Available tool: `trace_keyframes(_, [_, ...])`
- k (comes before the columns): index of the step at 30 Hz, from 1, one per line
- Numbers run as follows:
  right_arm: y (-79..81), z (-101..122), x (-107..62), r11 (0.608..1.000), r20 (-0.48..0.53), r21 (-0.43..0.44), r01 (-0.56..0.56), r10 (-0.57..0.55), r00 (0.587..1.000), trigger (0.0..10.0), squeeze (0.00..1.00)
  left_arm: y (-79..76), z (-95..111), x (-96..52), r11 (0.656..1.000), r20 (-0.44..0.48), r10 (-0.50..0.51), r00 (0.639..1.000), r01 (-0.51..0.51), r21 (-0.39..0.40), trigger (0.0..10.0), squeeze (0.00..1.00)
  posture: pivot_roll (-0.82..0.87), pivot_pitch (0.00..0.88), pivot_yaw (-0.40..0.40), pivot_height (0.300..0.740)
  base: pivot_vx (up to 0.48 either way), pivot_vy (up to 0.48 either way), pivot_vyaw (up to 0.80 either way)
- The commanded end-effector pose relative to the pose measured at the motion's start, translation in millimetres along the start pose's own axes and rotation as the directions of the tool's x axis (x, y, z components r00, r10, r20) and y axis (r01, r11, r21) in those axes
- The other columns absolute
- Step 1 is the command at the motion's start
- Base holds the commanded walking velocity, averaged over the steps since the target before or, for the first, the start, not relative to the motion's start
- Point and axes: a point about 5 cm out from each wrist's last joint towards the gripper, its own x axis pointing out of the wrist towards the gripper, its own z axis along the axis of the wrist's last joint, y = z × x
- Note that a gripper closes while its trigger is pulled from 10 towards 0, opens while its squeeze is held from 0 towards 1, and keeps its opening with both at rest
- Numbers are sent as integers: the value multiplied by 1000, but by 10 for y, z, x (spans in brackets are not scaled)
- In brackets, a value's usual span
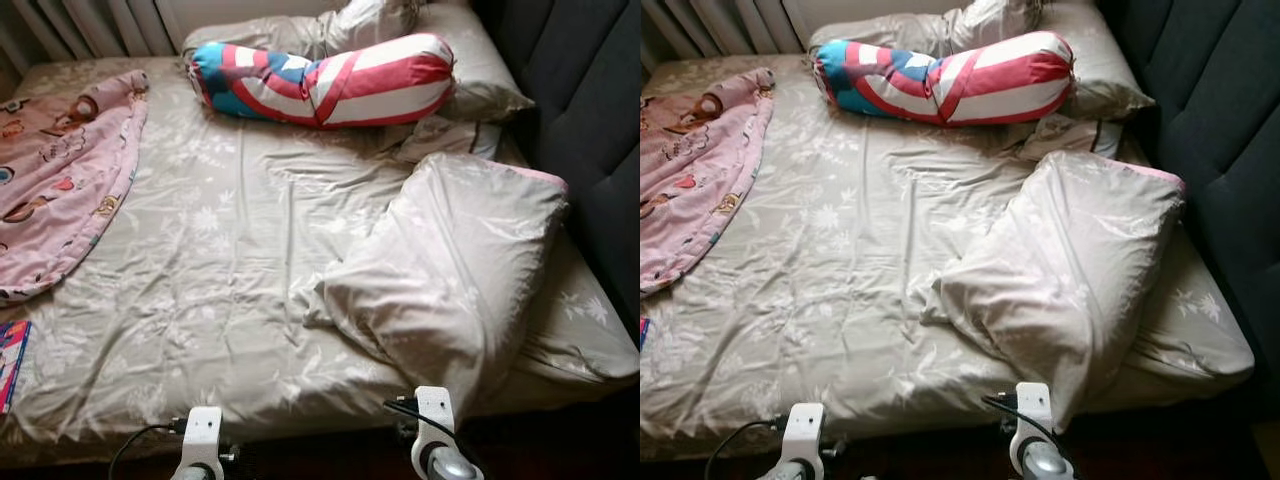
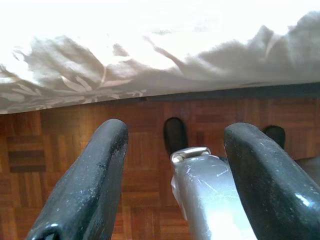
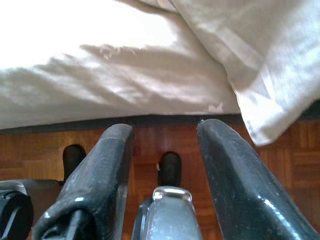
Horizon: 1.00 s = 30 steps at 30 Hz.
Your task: Clean up the room
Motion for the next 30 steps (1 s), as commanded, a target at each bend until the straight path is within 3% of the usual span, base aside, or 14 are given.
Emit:
trace_keyframes(1, [14,-98,-15,1000,-35,-2,-3,3,999,10000,0,39,-117,-28,1000,-42,13,999,-13,-11,10000,0,60,225,3,740,262,0,0])
trace_keyframes(5, [16,-99,-15,1000,-35,-2,-4,4,999,10000,0,42,-118,-29,1000,-42,14,999,-14,-11,10000,0,60,226,3,740,263,0,0])
trace_keyframes(30, [10,-97,-15,1000,-35,-5,-3,3,999,10000,0,60,-134,-34,1000,-47,18,999,-19,-5,10000,0,60,228,1,740,0,0,0])
